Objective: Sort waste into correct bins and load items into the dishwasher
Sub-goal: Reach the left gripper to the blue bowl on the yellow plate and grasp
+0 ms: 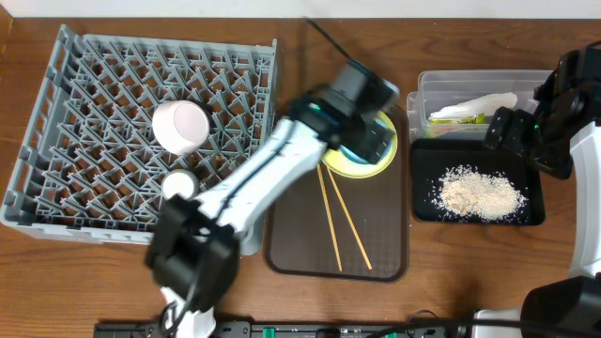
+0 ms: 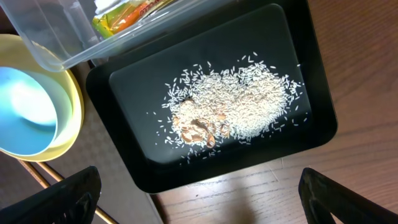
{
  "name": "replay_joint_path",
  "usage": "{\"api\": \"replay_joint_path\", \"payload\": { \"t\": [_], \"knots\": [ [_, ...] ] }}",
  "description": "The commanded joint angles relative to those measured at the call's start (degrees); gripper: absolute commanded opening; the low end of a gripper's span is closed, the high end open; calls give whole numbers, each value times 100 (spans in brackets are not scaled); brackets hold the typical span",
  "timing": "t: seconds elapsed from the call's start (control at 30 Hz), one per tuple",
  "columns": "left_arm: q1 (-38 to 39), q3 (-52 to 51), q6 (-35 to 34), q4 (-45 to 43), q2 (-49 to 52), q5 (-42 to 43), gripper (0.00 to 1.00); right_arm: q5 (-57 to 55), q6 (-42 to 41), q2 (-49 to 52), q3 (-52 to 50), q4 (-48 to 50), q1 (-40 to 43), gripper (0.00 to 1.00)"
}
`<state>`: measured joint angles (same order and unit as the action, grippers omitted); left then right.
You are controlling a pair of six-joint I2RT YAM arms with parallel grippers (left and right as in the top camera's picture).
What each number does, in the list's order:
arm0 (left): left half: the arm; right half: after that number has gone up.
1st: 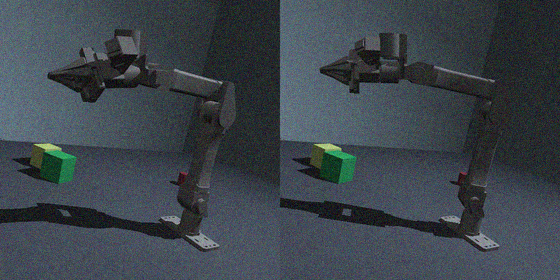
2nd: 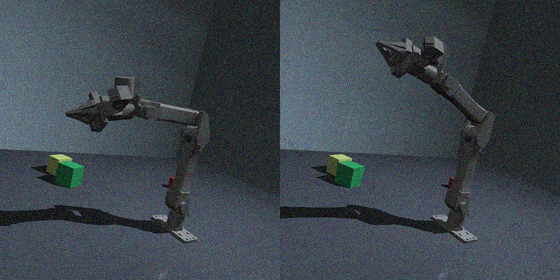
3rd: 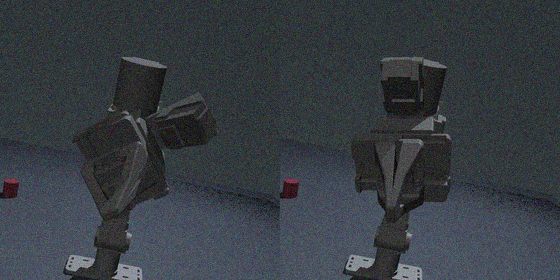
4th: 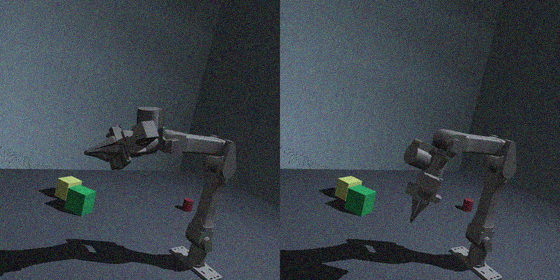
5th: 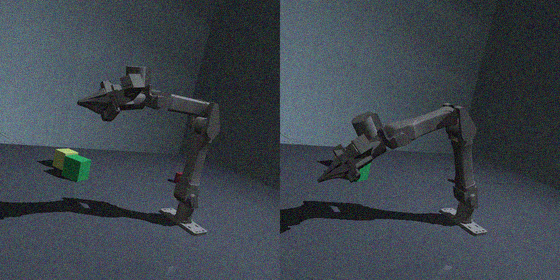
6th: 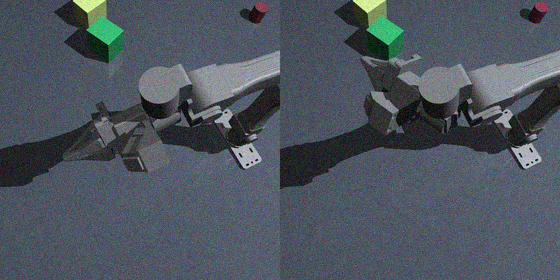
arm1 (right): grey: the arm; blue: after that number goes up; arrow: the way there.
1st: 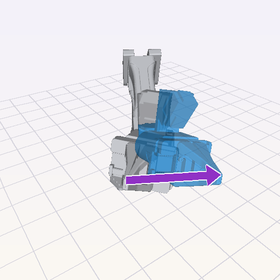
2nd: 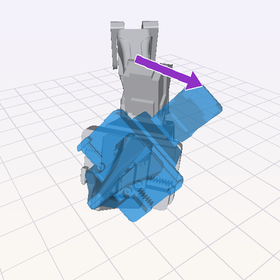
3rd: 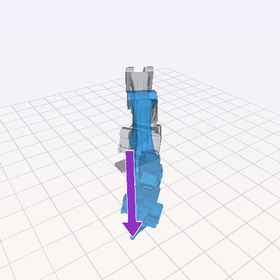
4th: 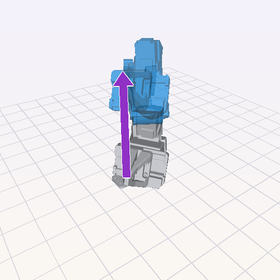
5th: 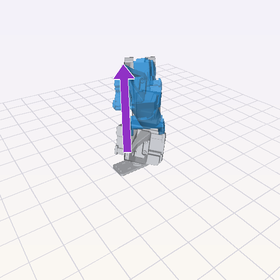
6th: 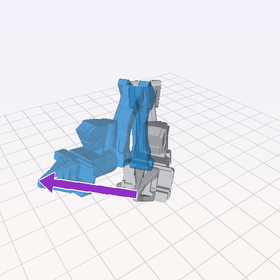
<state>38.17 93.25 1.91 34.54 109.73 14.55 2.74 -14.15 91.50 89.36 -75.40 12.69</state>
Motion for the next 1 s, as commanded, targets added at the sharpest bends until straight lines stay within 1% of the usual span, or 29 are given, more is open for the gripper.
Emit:
{"api": "replay_joint_path", "payload": {
  "t": [0.0, 0.17, 0.2, 0.27, 0.33, 0.37, 0.4, 0.47, 0.53, 0.6, 0.67, 0.97],
  "knots": [
    [446, 42, 389, -149, 608, -490, 88, -79, -105, -13, 90, -4, 42, 99],
    [623, 35, 409, -98, 1117, -671, 87, -79, -105, -11, 90, -7, 39, 99],
    [627, 35, 409, -79, 1187, -675, 87, -79, -105, -11, 90, -7, 39, 99],
    [610, 35, 409, -28, 1305, -831, 82, -79, -105, -11, 90, -7, 39, 99],
    [586, 35, 407, 35, 1366, -1137, 74, -79, -105, -11, 90, -9, 37, 99],
    [568, 35, 407, 70, 1379, -1292, 68, -79, -105, -11, 90, -9, 37, 99],
    [551, 35, 407, 103, 1379, -1416, 59, -79, -105, -11, 90, -9, 37, 99],
    [520, 35, 407, 138, 1375, -1528, 49, -79, -105, -11, 90, -9, 37, 99],
    [472, 35, 382, 140, 1373, -1523, 47, -76, -105, -13, 90, -7, 37, 99],
    [455, 35, 382, 160, 1373, -1521, 39, -76, -105, -11, 90, -7, 37, 99],
    [455, 35, 382, 179, 1373, -1521, 35, -76, -105, -11, 90, -7, 28, 99],
    [466, -7, 317, 249, 1373, -1349, 34, -79, -105, -11, 87, -26, 26, 99]
  ]
}}
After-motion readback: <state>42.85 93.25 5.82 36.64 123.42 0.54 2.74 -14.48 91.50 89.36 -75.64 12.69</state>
